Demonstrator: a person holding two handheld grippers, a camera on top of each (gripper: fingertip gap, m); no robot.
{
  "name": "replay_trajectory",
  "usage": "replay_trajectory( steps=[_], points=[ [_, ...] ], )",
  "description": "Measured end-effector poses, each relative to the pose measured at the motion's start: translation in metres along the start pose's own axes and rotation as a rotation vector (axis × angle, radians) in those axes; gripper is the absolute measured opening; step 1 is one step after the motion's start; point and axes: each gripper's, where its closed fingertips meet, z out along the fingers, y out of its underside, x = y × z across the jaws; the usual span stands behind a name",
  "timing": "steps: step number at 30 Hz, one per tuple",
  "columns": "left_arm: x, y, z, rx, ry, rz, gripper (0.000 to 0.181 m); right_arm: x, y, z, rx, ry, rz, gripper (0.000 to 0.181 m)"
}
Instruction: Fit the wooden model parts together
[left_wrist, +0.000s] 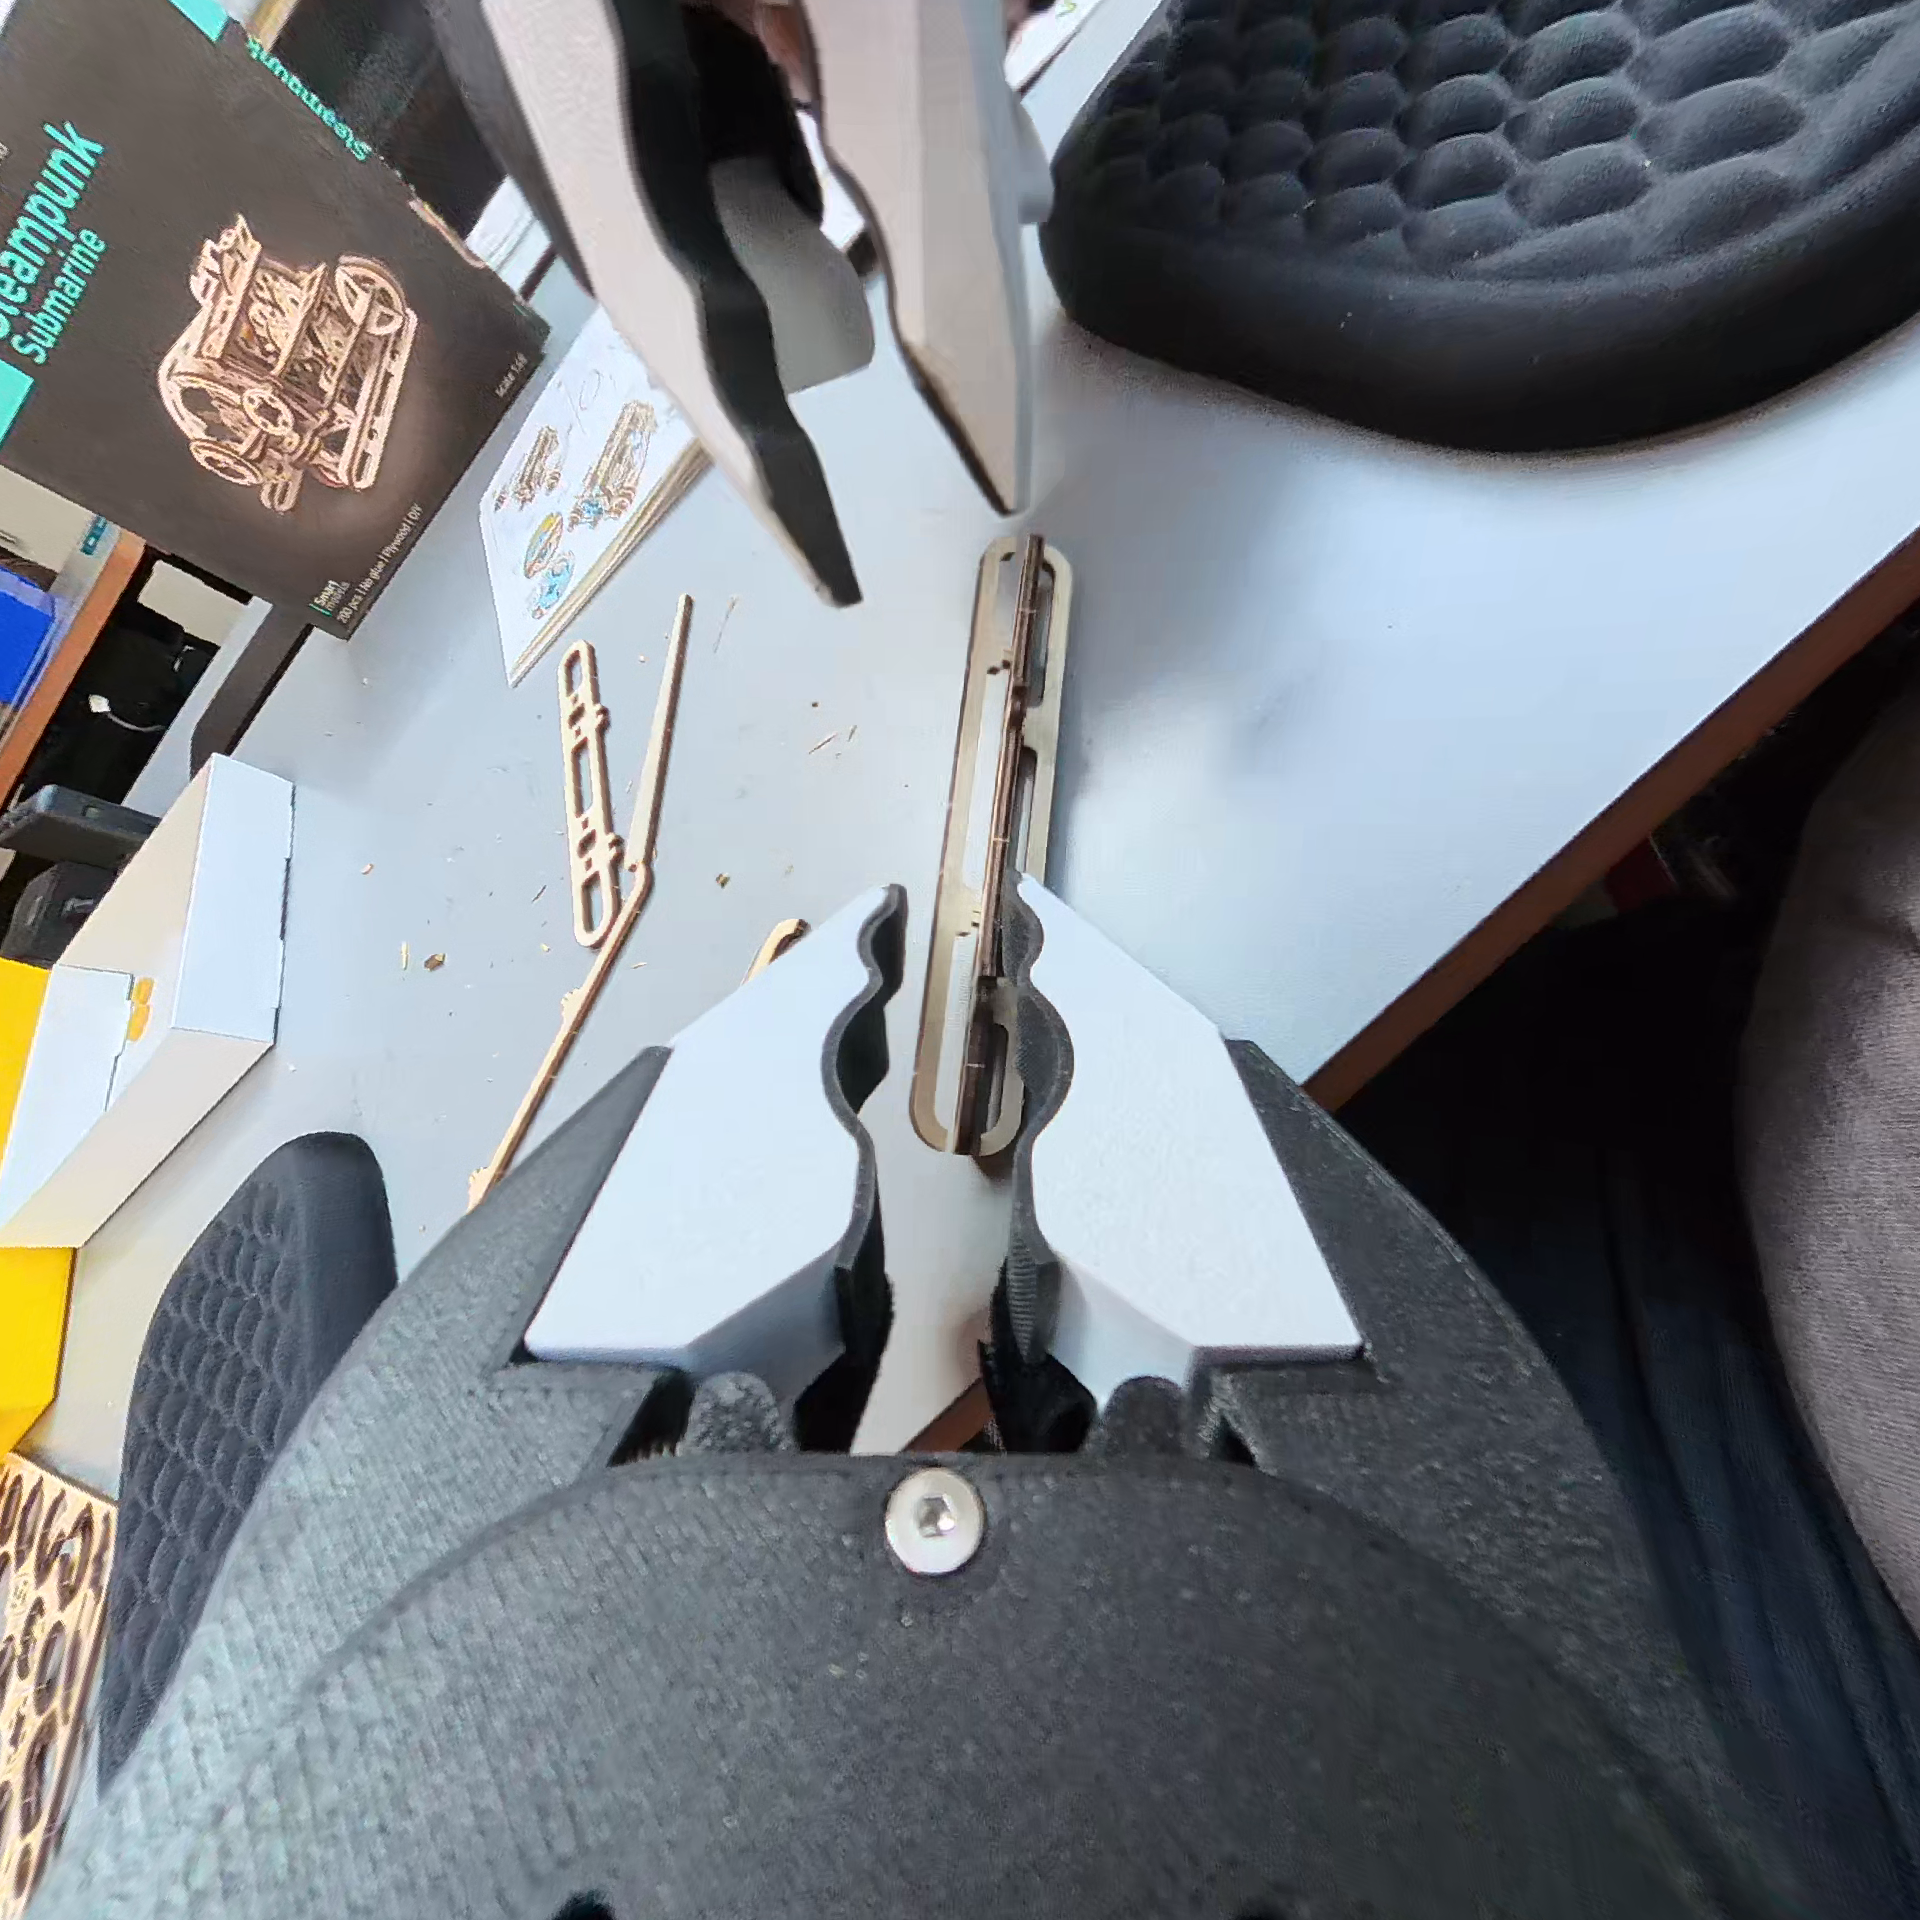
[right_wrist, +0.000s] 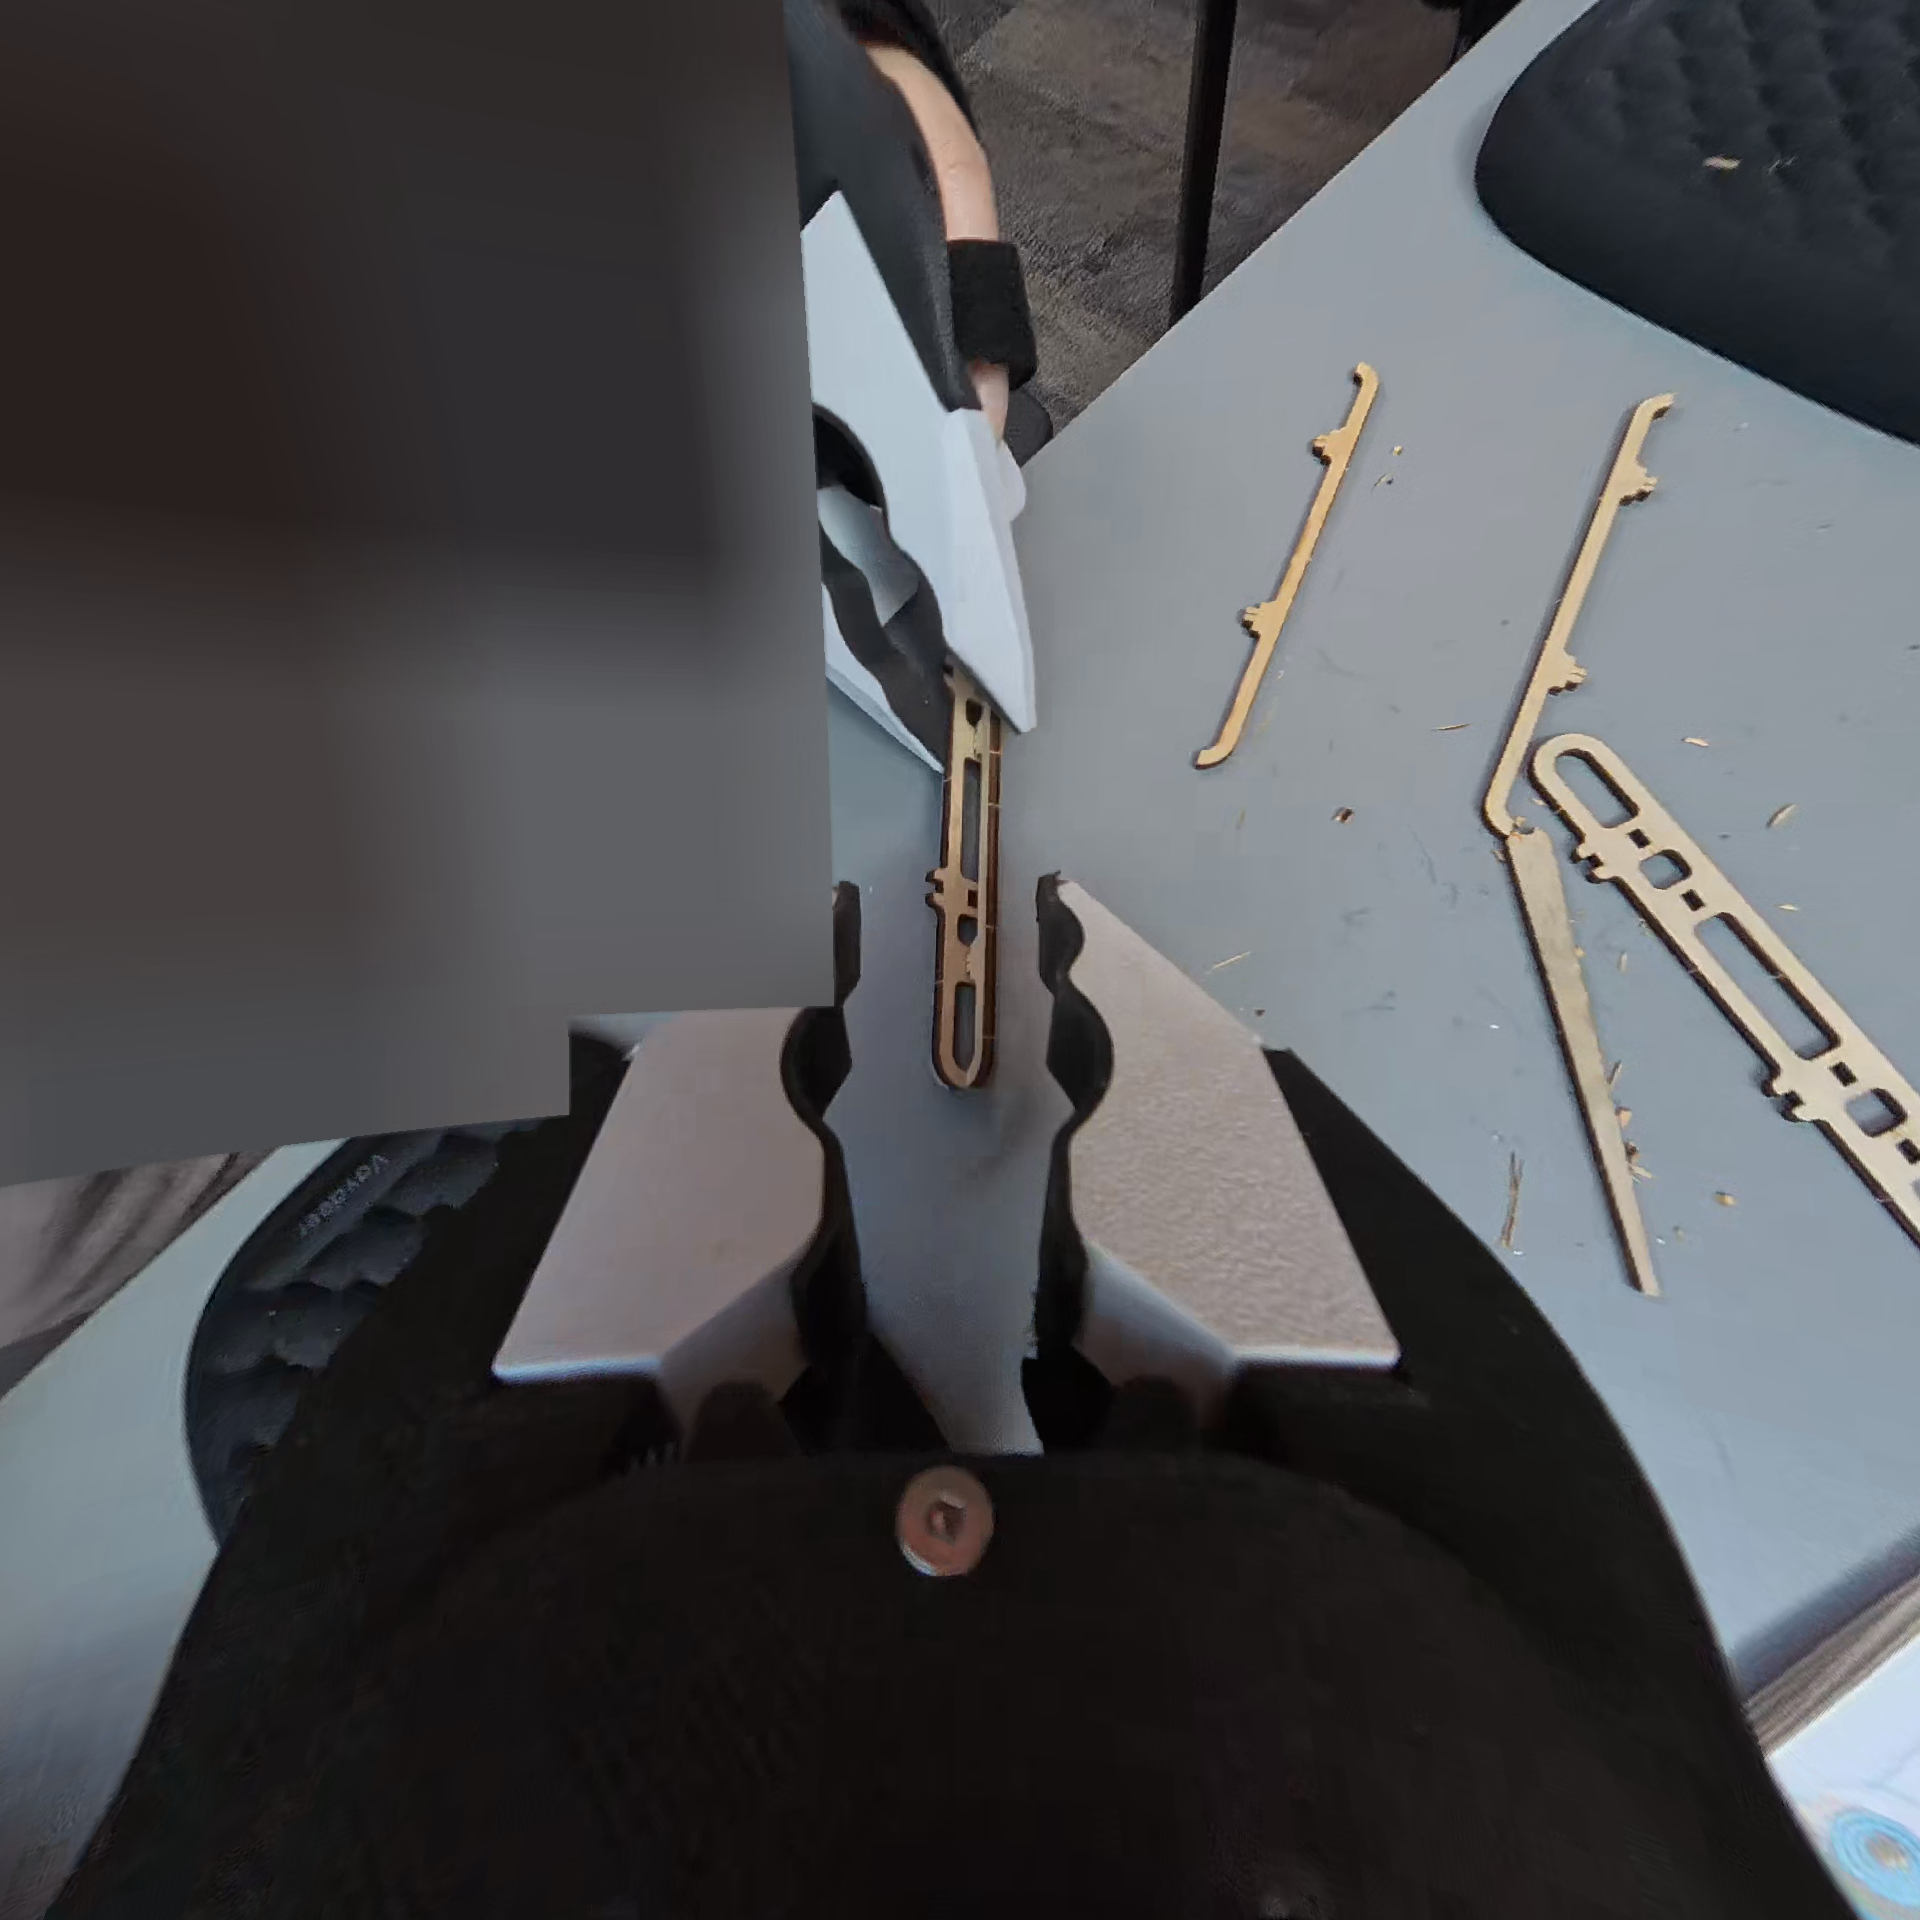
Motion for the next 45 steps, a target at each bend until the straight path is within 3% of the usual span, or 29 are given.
replay_trajectory(
  steps=[11, 16, 20, 29, 45],
  points=[
    [0.003, -0.006, 0.007, -0.016, 0.031, 0.067, 0.013, 0.004, 0.024, 0.006, -0.022, 0.291, -0.354, 0.031],
    [0.002, -0.006, 0.008, -0.011, 0.043, 0.035, 0.010, 0.004, 0.021, 0.005, -0.036, 0.375, -0.500, 0.015],
    [0.001, -0.006, 0.008, -0.005, 0.054, 0.029, 0.010, 0.005, 0.033, 0.009, -0.095, 0.359, -0.492, 0.017],
    [0.001, -0.007, 0.008, 0.007, 0.065, 0.001, 0.010, 0.004, 0.032, 0.009, -0.092, 0.394, -0.561, 0.015],
    [0.000, -0.007, 0.009, 0.006, 0.048, 0.021, 0.010, 0.005, 0.031, 0.009, -0.085, 0.386, -0.503, 0.011]
  ],
)
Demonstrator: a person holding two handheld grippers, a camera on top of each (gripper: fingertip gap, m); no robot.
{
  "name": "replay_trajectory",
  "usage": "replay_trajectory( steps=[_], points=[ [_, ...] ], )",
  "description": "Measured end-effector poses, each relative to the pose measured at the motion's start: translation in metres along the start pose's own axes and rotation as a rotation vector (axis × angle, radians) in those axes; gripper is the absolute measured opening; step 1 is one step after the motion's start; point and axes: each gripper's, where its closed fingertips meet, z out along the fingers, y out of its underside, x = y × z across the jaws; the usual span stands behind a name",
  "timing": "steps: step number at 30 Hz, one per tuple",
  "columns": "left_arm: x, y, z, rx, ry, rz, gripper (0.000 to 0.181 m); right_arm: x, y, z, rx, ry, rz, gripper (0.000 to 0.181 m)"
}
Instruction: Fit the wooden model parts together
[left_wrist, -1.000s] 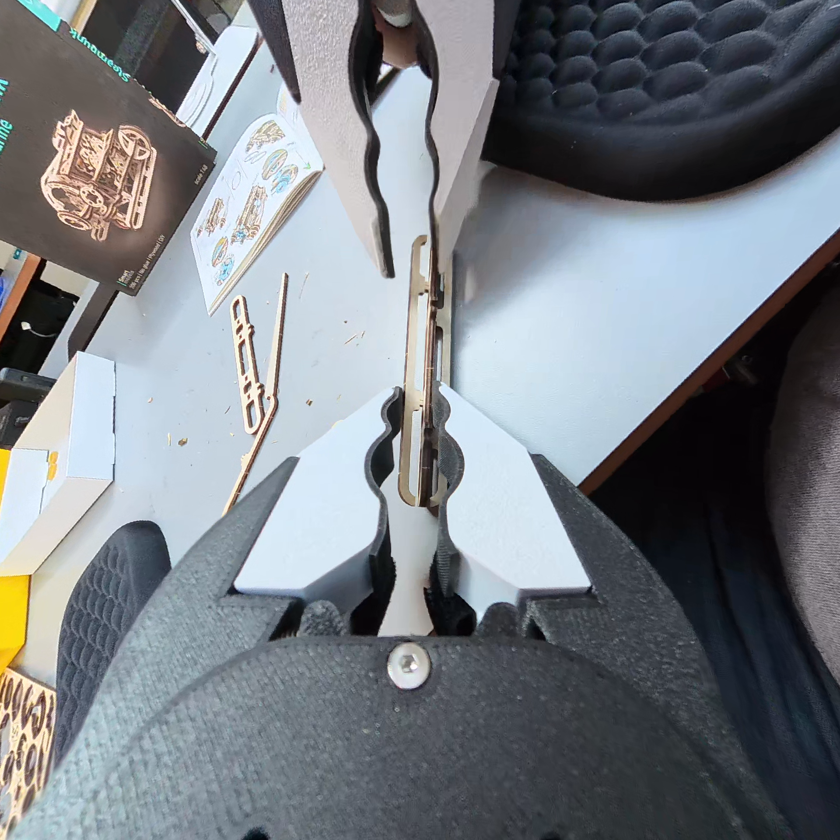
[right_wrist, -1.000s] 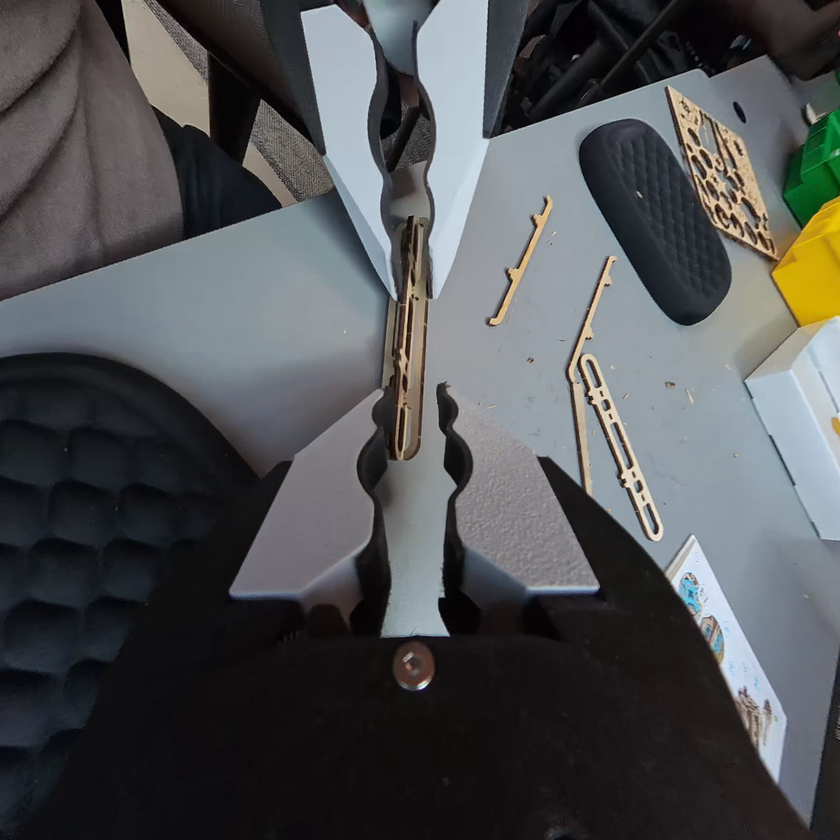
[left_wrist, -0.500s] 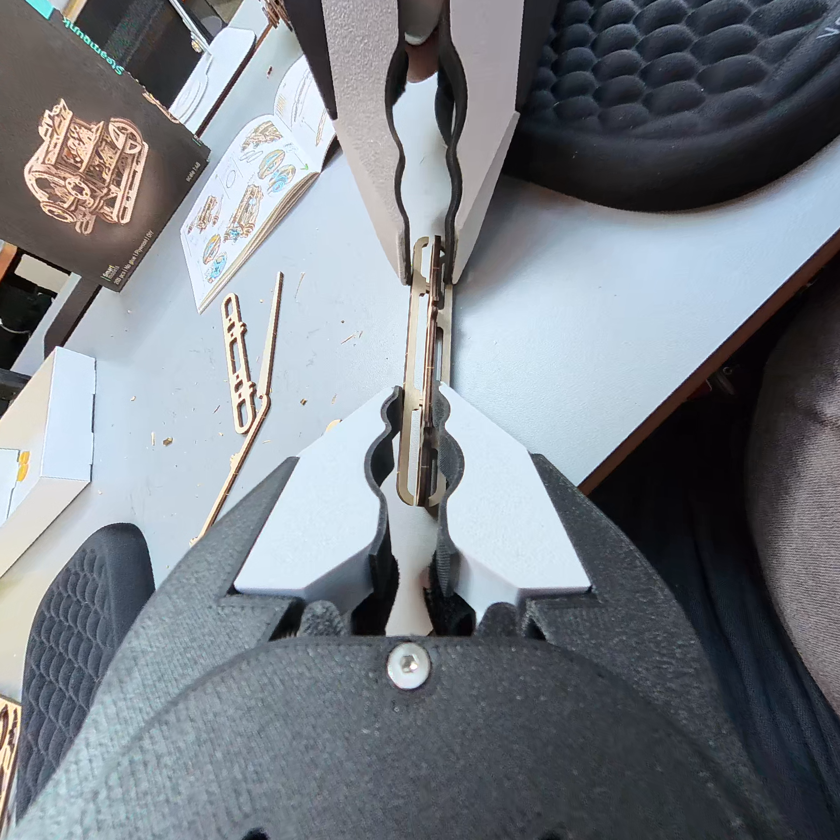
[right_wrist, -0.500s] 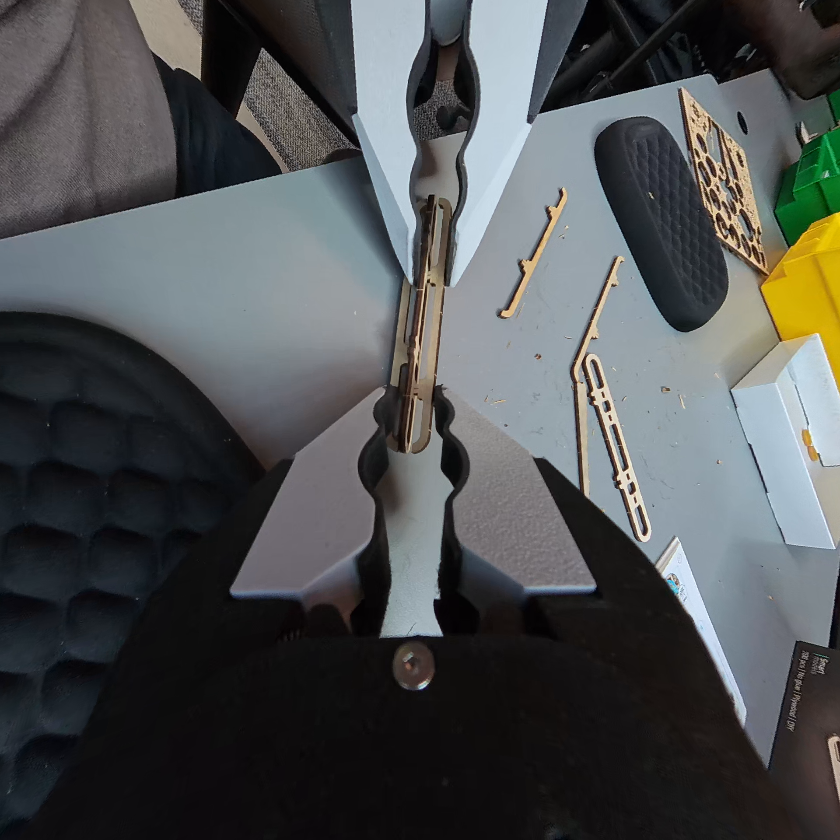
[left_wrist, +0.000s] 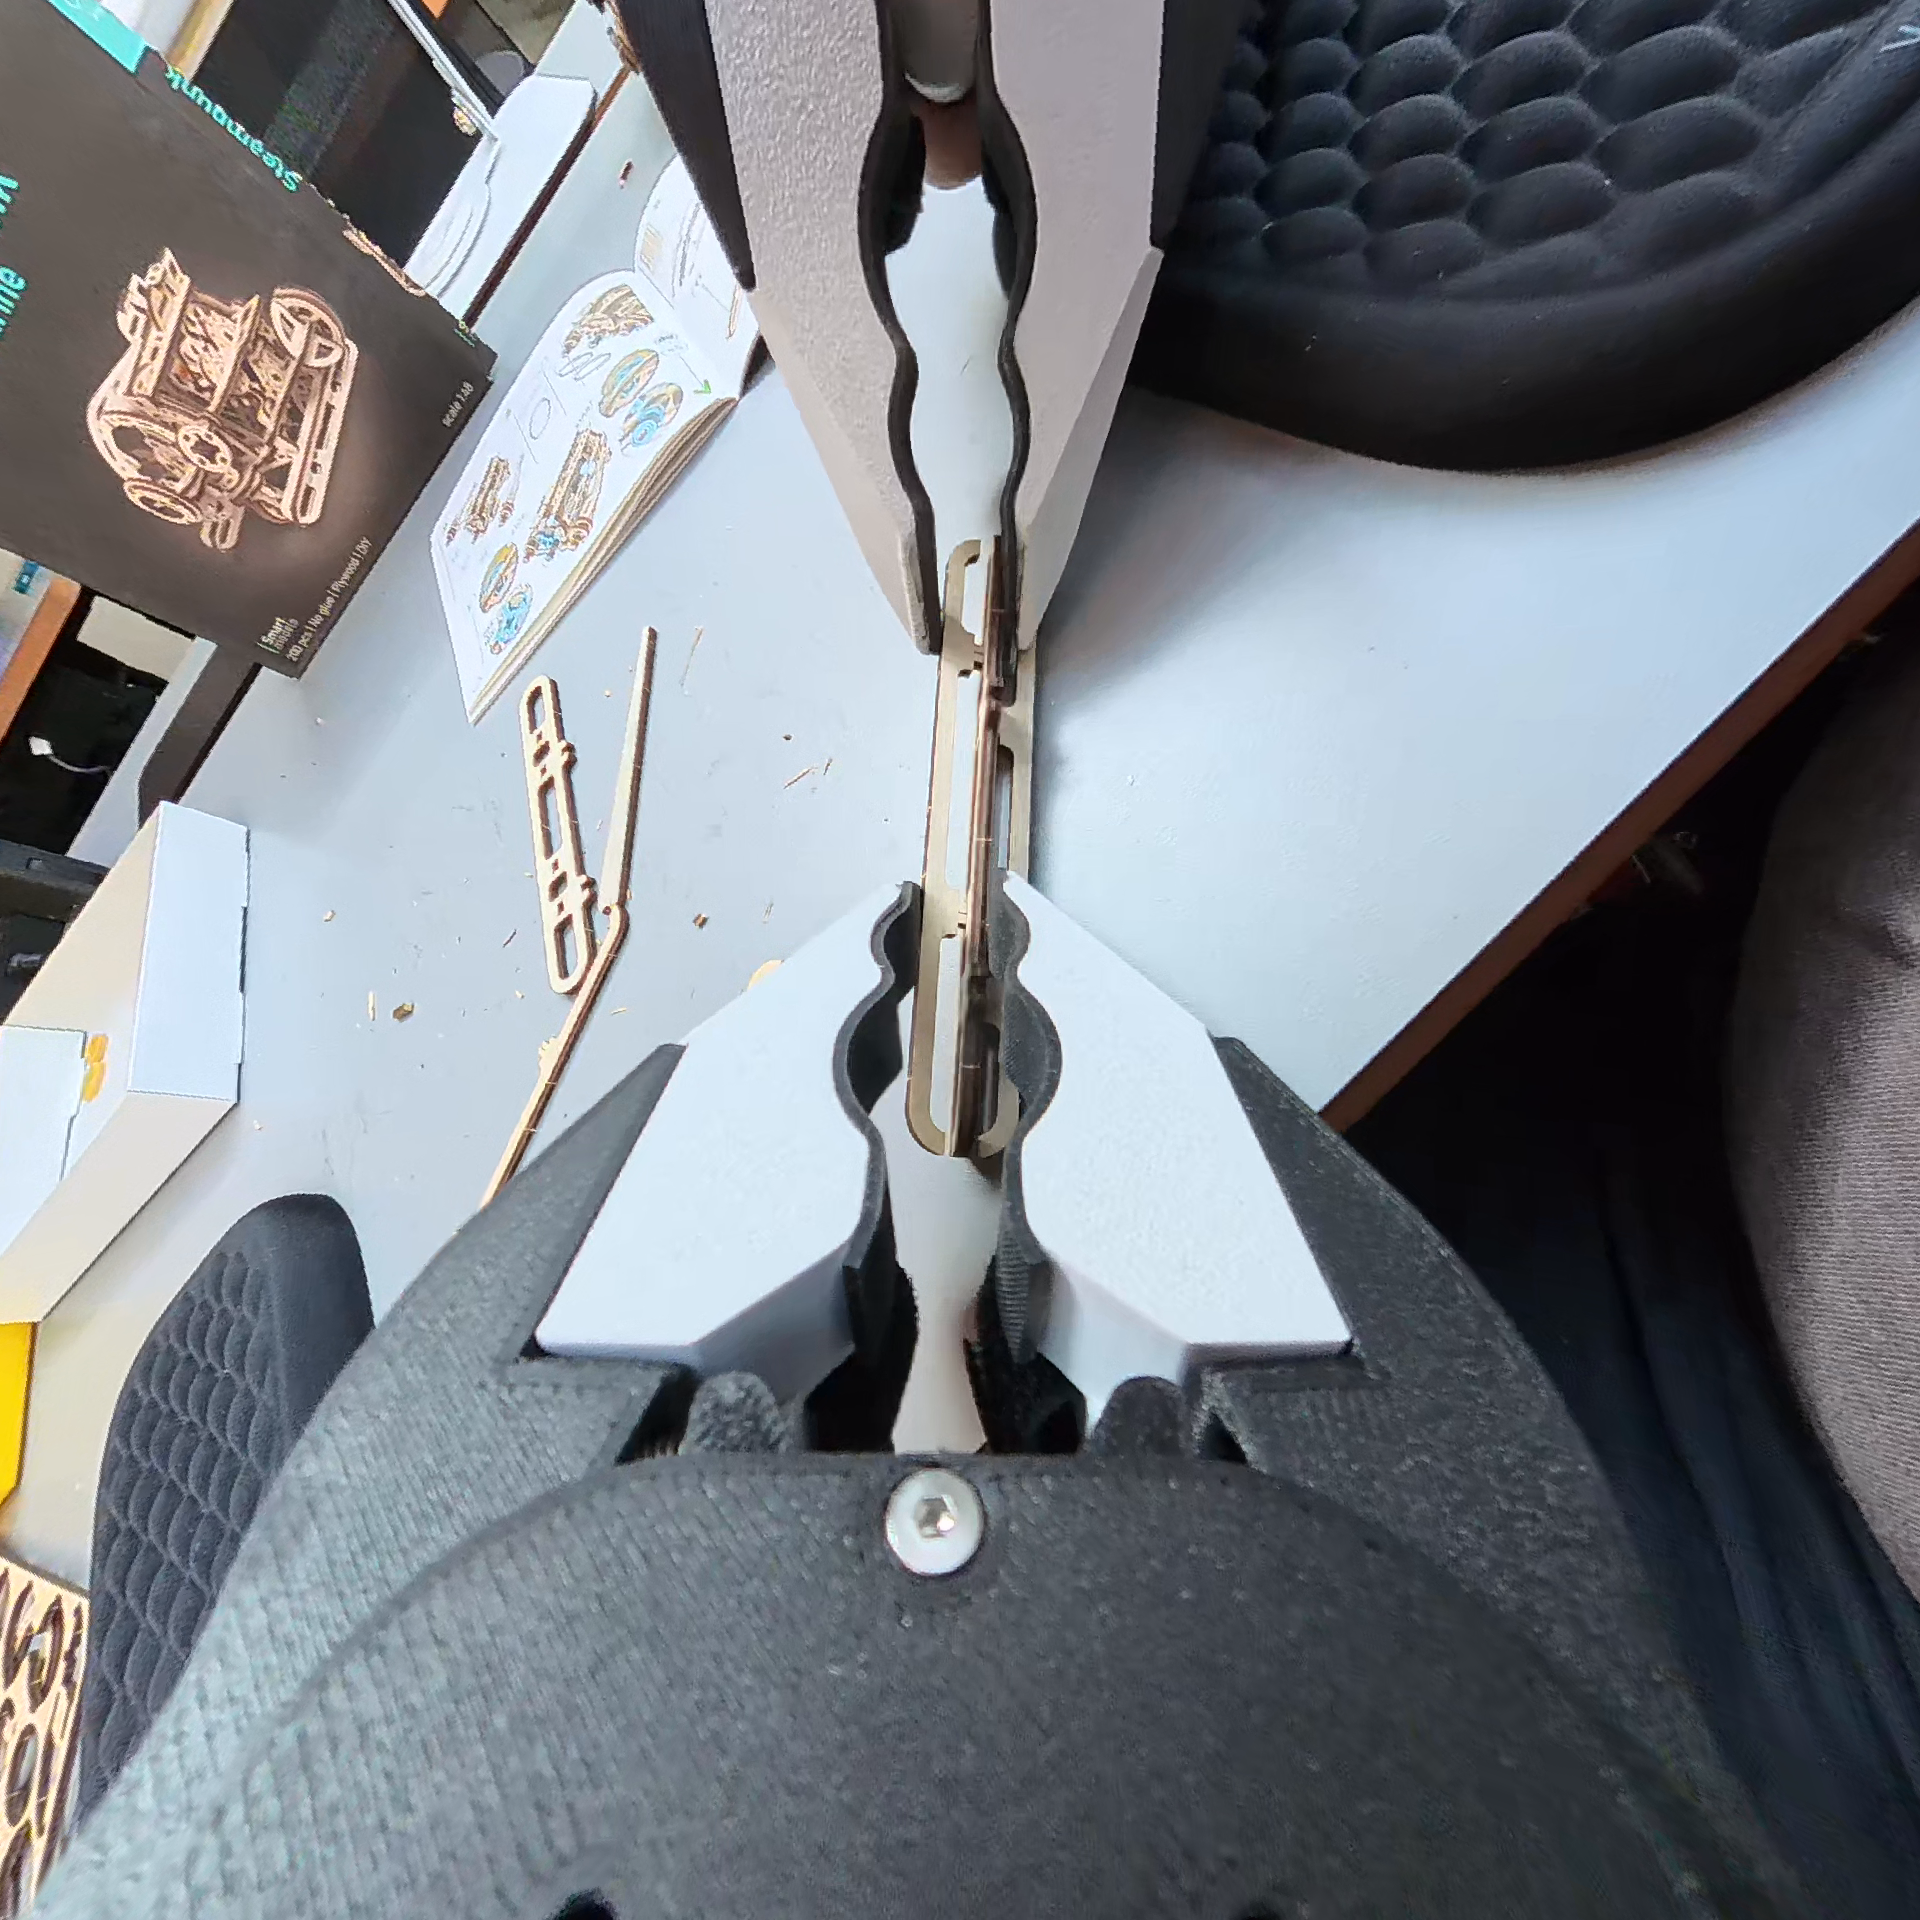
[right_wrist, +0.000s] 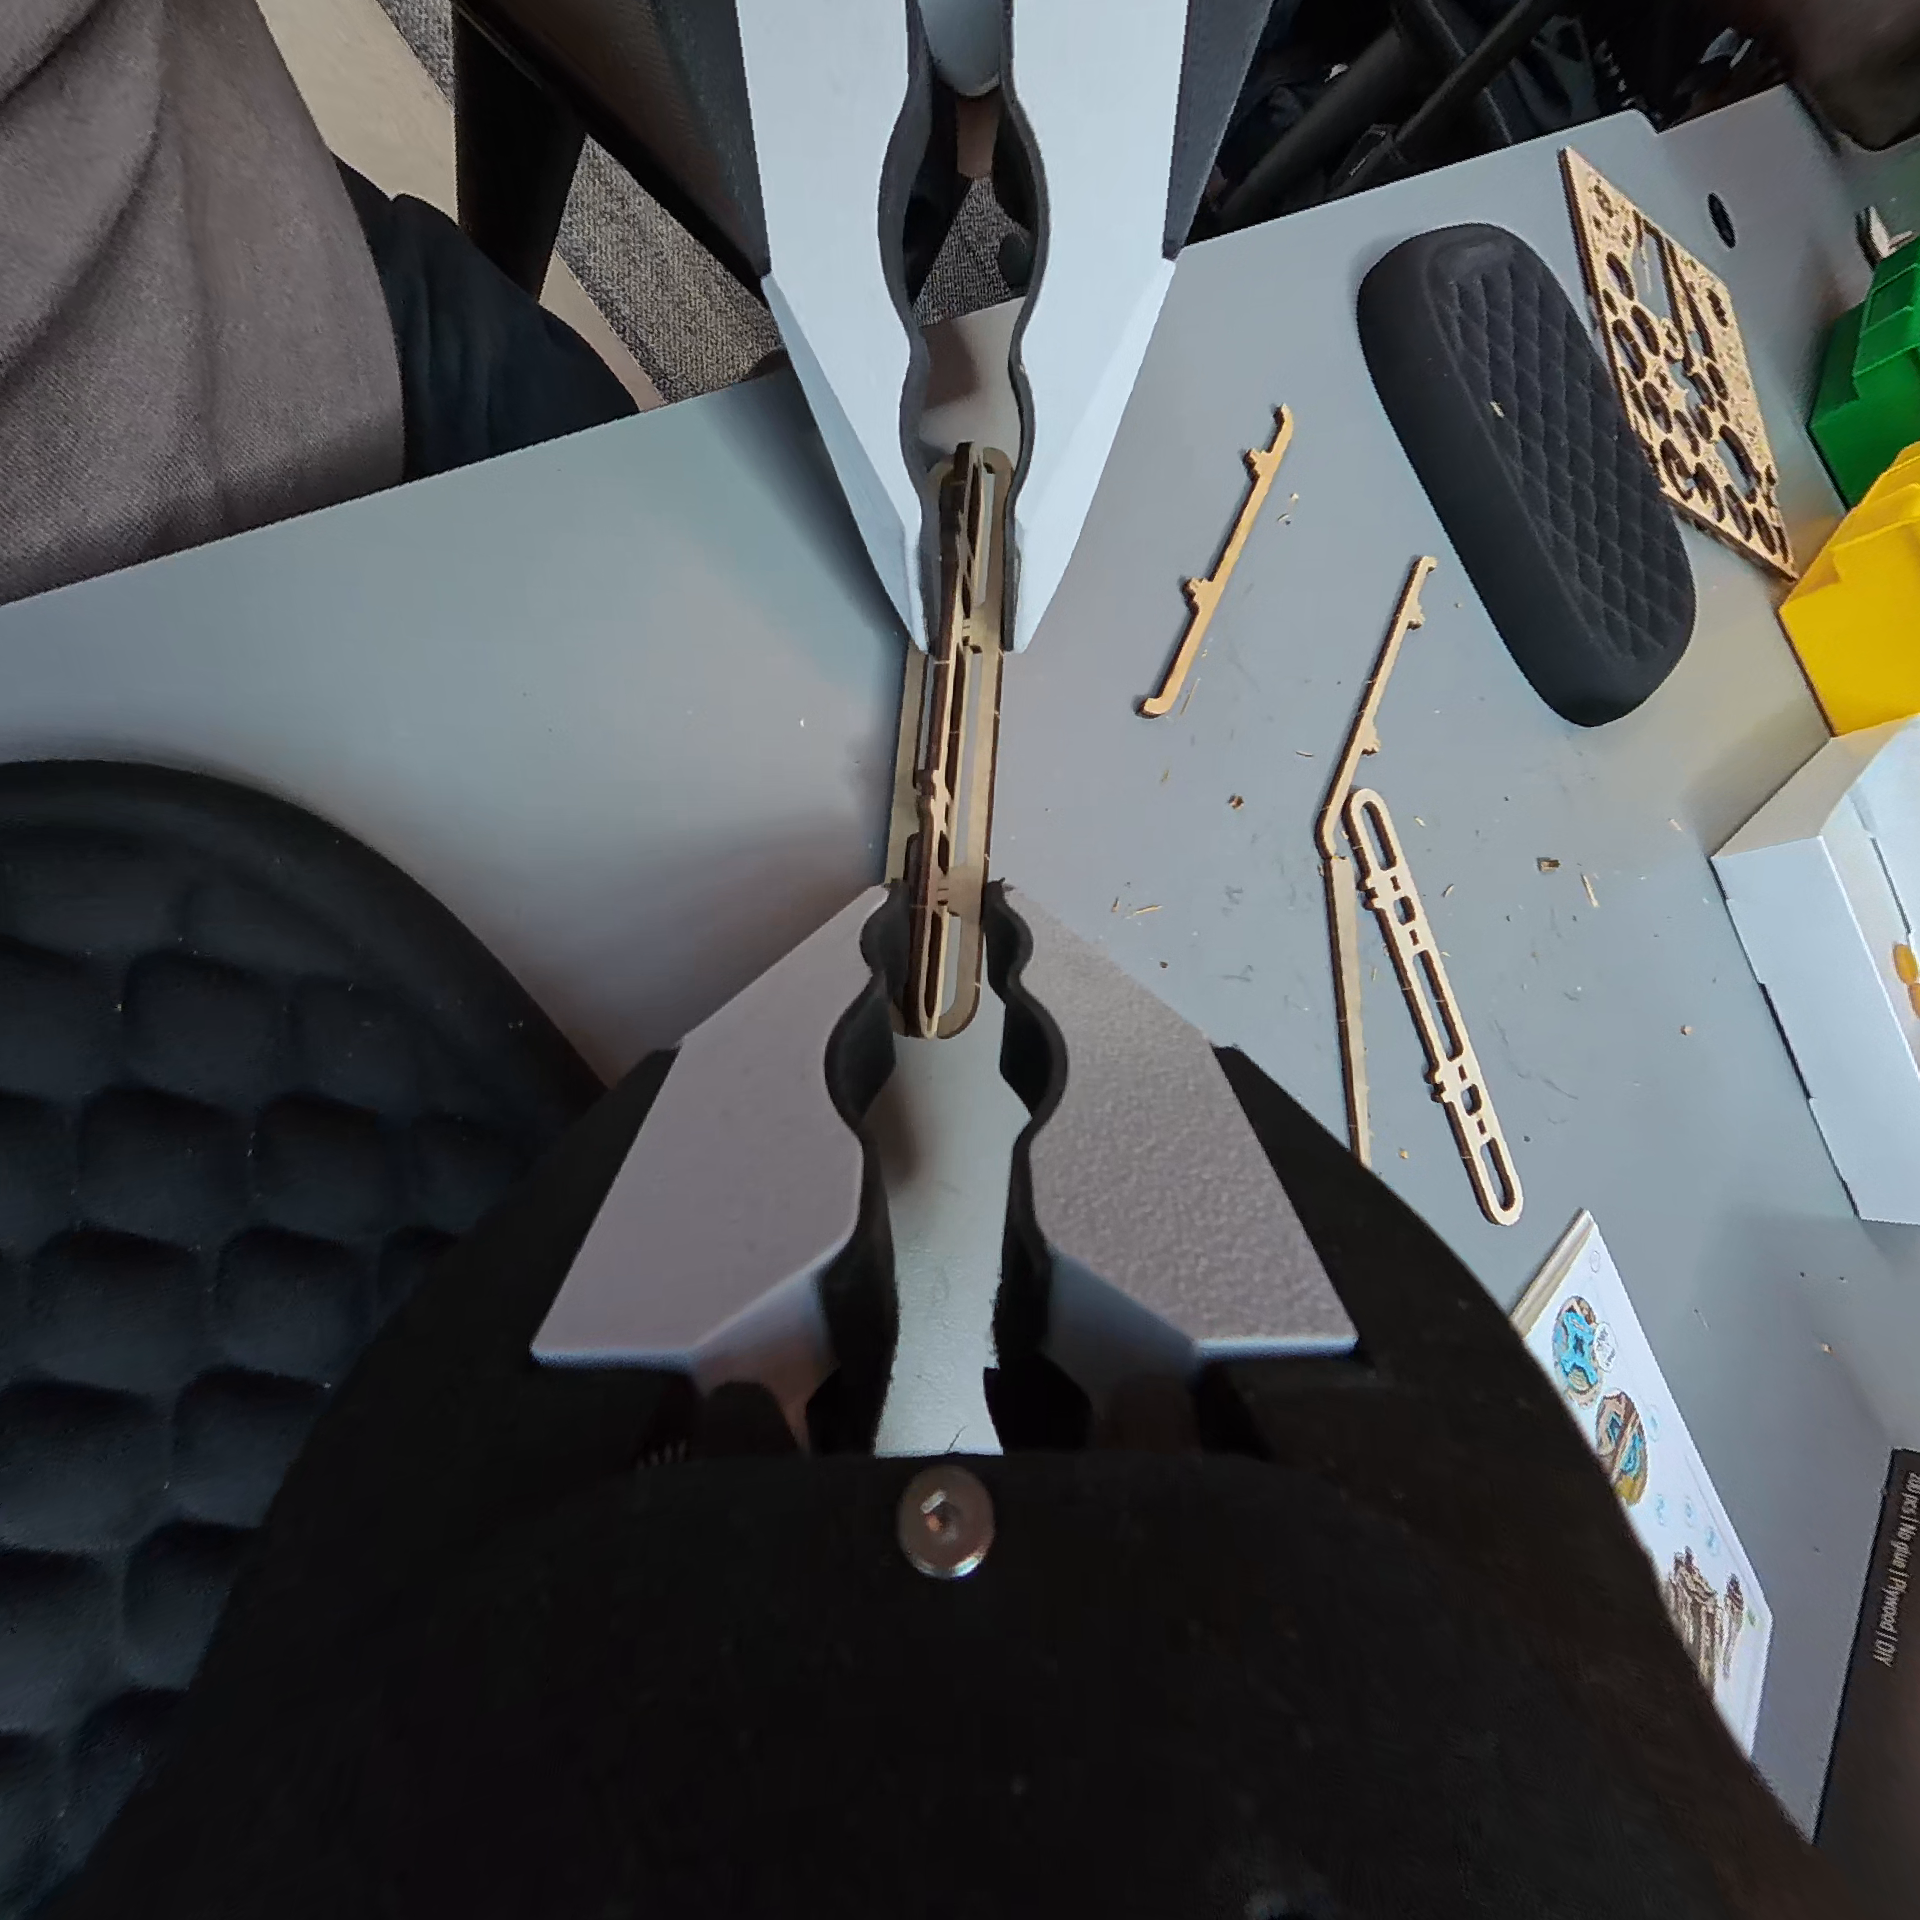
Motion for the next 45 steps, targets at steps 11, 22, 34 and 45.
replay_trajectory(
  steps=[11, 22, 34, 45],
  points=[
    [0.0009, -0.0016, -0.0013, 0.012, -0.009, 0.004, 0.010, -0.0014, -0.0018, -0.0009, 0.002, -0.020, 0.015, 0.010],
    [0.0024, -0.0010, -0.0020, -0.006, -0.050, 0.035, 0.010, -0.0037, -0.0013, 0.0014, 0.003, -0.038, 0.048, 0.012],
    [0.0012, -0.0003, -0.0018, -0.011, -0.052, 0.039, 0.010, -0.0010, -0.0031, 0.0018, -0.013, 0.066, -0.141, 0.012],
    [0.0010, -0.0002, -0.0017, -0.010, -0.026, 0.001, 0.010, -0.0025, -0.0014, 0.0033, 0.002, 0.008, -0.036, 0.014]
  ],
)
